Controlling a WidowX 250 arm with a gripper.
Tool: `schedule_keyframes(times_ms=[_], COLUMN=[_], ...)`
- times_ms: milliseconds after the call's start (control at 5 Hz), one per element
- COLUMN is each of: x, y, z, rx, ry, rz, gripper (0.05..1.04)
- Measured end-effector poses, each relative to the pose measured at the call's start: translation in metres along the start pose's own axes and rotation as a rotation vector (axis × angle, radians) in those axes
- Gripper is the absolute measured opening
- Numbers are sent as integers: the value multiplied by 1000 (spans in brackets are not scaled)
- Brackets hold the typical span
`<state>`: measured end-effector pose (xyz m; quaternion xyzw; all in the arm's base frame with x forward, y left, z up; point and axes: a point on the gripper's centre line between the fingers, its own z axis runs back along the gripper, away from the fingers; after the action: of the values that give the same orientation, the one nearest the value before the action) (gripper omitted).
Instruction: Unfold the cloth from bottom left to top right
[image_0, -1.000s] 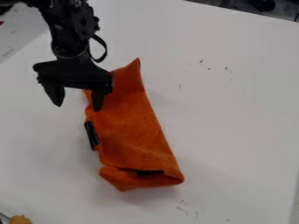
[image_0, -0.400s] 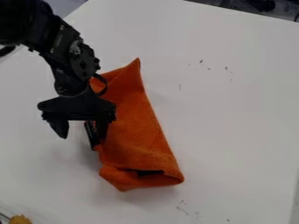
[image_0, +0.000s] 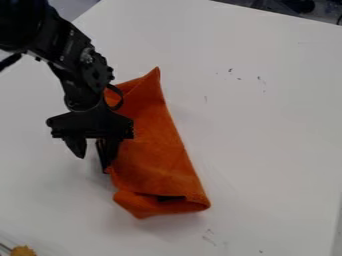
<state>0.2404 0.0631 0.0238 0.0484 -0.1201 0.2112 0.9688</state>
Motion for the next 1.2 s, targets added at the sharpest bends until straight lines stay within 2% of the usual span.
schedule_keyframes(times_ms=[200,400,600,800,1000,1200], x=[1,4,8,20,39,55], y=[1,1,-2,-12,-43,-80], z=[-1,2,7,21,46,58], rx=[8,24,38,56,66,27], ry=[10,19,22,5,-22,-36], rz=[-5,-9,-25,-57,-110,-156], gripper=[345,143,60,54,54,54])
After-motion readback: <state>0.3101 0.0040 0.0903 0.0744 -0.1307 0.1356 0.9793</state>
